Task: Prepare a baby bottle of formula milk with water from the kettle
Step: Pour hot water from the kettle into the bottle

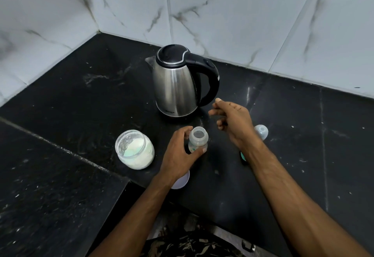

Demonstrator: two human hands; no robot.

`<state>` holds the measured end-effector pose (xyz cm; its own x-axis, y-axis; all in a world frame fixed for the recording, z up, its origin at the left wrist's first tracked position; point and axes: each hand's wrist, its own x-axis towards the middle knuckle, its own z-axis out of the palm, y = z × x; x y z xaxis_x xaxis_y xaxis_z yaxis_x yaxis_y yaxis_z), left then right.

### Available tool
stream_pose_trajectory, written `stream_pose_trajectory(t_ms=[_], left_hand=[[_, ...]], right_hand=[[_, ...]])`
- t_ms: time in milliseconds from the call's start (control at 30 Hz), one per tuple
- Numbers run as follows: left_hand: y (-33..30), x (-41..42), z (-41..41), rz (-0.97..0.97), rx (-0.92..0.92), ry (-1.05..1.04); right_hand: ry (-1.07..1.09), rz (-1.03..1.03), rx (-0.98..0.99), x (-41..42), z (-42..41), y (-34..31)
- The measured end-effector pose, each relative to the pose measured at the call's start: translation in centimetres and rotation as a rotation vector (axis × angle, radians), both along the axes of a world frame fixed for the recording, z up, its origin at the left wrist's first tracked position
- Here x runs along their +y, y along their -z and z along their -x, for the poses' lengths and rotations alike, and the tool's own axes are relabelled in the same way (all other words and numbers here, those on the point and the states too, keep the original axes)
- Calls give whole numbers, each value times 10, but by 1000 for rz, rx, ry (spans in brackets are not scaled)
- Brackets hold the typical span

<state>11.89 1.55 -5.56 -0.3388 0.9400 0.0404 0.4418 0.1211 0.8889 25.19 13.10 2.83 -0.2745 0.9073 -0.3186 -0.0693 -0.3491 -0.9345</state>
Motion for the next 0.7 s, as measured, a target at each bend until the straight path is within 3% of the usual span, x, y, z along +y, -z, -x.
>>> stream_pose_trajectory(t_ms=[200, 500, 700], left_hand=[[-4, 4, 2, 0, -37, 31], [-7, 6, 6, 17, -58, 5], [-6, 8, 9, 8, -67, -34]], right_hand=[[5, -21, 3, 22, 7, -6], [193, -370, -108, 73, 25, -18], [45, -484, -211, 92, 43, -10]])
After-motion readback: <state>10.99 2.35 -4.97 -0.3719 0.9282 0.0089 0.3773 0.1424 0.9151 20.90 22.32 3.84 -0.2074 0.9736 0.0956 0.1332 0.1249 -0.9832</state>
